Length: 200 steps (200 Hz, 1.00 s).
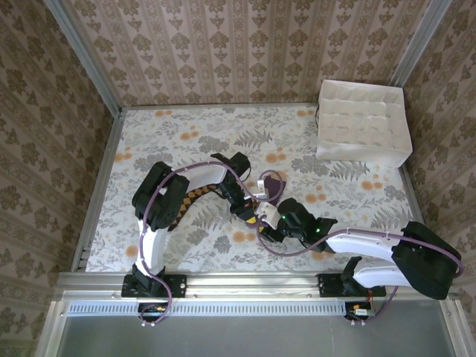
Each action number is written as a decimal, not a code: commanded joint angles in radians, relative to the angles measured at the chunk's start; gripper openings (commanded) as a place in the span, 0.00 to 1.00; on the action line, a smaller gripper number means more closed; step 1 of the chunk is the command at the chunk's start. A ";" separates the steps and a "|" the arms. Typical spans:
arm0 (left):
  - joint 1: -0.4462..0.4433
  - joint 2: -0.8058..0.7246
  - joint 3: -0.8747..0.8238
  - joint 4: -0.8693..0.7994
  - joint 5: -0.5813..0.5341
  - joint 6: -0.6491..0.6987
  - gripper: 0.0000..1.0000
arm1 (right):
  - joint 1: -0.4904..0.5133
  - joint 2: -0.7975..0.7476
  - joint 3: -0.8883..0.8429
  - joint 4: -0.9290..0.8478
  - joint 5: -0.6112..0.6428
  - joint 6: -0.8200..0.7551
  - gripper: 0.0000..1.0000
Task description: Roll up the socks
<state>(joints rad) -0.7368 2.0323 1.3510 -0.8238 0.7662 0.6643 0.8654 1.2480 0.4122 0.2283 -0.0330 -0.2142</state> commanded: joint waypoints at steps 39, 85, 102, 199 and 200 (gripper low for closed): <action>0.020 0.027 0.022 -0.053 0.056 0.000 0.00 | 0.007 0.103 0.008 0.040 0.020 0.055 0.54; 0.020 0.029 0.014 -0.049 0.067 -0.005 0.00 | 0.007 0.126 -0.005 0.046 0.021 0.101 0.43; 0.022 0.024 0.004 -0.034 0.063 -0.018 0.00 | 0.008 0.135 -0.004 0.041 0.027 0.119 0.33; 0.018 -0.087 -0.186 0.216 -0.002 -0.105 0.05 | 0.000 0.214 0.088 -0.121 -0.006 0.267 0.00; 0.018 -0.089 -0.188 0.219 -0.004 -0.107 0.06 | -0.001 0.215 0.092 -0.127 -0.008 0.268 0.00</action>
<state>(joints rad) -0.7116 1.9785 1.2247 -0.6796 0.8062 0.5934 0.8650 1.4075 0.4541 0.2565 -0.0063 -0.0132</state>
